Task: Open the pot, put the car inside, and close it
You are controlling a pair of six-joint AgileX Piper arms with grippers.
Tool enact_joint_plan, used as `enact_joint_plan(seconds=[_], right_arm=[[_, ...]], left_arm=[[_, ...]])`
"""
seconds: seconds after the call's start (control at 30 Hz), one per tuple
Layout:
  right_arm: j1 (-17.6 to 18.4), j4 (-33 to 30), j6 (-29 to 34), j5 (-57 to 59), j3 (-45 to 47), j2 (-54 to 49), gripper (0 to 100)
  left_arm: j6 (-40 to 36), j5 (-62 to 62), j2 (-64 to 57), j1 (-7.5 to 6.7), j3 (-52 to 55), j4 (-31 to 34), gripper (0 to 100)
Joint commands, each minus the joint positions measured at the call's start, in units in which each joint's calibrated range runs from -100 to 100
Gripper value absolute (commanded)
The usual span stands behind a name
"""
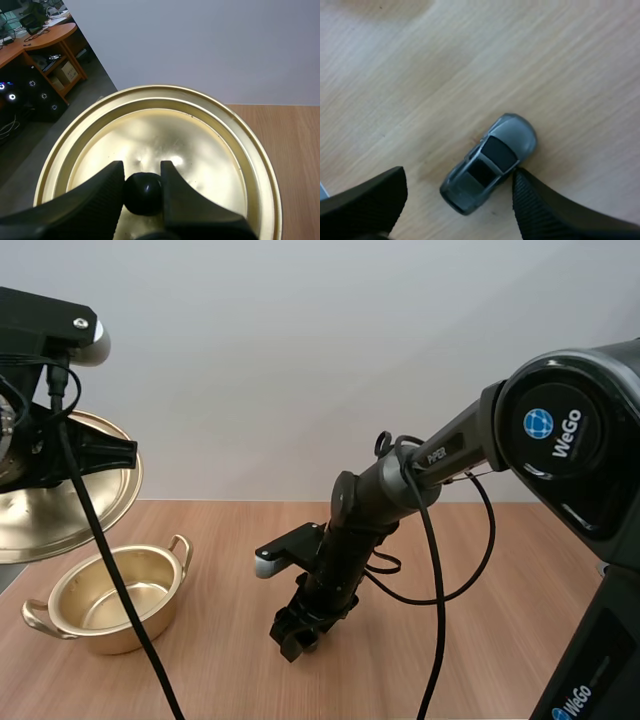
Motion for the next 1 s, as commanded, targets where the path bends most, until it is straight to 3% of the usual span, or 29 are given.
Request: enact_joint_plan(seconds=[0.0,0.13,0.17,0.23,0.27,0.4,0.63,0.83,0.97], right_arm=[[0.78,-0.64,-1.1,-0.3,-0.09,0.26,100],[1.19,-3.15,-1.1,-0.3,-0.09,1.57,100],[1.19,-4.27,-1.0,-0.3,-0.09,2.19,86],[1.19,-5.91,0.52,-0.3,-0.09,2.91,23],[1.19,-7.17,2.55,-0.3,-0.09,3.2,0],[1.1,-11.91,4.17,-3.89,-0.09,3.24,0],[1.1,-12.05,3.06,-7.1,-3.43,0.03,0],[1.1,-9.17,1.39,-3.82,-10.97,-5.16,0],[1.75,-2.6,-3.59,4.71,-14.63,-5.99,0]], left_arm=[[0.46,0.01,0.08,-0.01,-0.1,0.07,0],[0.55,0.01,0.08,-0.01,-0.1,0.07,0],[0.55,0.01,0.08,-0.01,-0.1,0.07,0],[0.55,0.01,0.08,-0.01,-0.1,0.07,0],[0.55,0.01,0.08,-0.01,-0.1,0.07,0],[0.55,0.01,0.08,-0.01,-0.1,0.07,0],[0.54,3.05,-1.18,-0.01,-0.1,0.07,0],[0.54,4.46,-5.86,-0.01,-4.44,0.07,0],[0.78,8.6,-9.73,-0.01,-9.96,0.07,0]])
